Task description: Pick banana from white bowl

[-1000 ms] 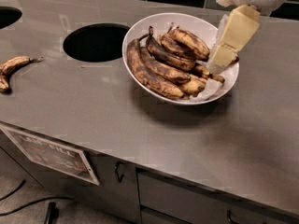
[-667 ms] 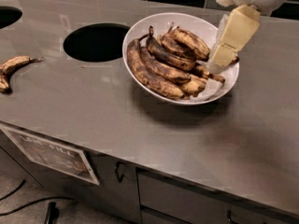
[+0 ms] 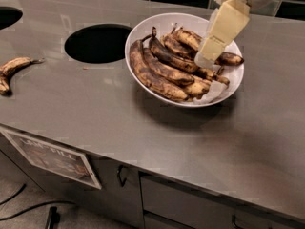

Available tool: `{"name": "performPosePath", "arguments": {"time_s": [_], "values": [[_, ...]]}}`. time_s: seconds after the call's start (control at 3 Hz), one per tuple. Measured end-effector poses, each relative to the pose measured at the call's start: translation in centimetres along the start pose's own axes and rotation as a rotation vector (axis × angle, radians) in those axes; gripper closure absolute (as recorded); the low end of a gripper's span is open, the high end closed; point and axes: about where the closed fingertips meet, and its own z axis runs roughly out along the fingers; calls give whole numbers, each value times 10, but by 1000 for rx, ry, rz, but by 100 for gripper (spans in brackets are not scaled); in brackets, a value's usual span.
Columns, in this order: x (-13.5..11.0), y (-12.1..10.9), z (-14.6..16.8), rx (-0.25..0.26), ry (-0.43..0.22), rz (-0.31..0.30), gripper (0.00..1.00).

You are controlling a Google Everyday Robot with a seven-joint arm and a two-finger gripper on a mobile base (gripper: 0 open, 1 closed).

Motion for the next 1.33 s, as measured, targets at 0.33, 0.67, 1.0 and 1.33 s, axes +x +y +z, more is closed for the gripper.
{"name": "performPosePath", "arguments": {"time_s": [0.33, 0.67, 1.0, 1.33], "values": [[-9, 0, 8, -11, -18, 53, 0], [-17, 0, 16, -9, -38, 97, 0], [-27, 0, 23, -17, -40, 86, 0], [-34, -1, 30, -31, -36, 86, 0]]}}
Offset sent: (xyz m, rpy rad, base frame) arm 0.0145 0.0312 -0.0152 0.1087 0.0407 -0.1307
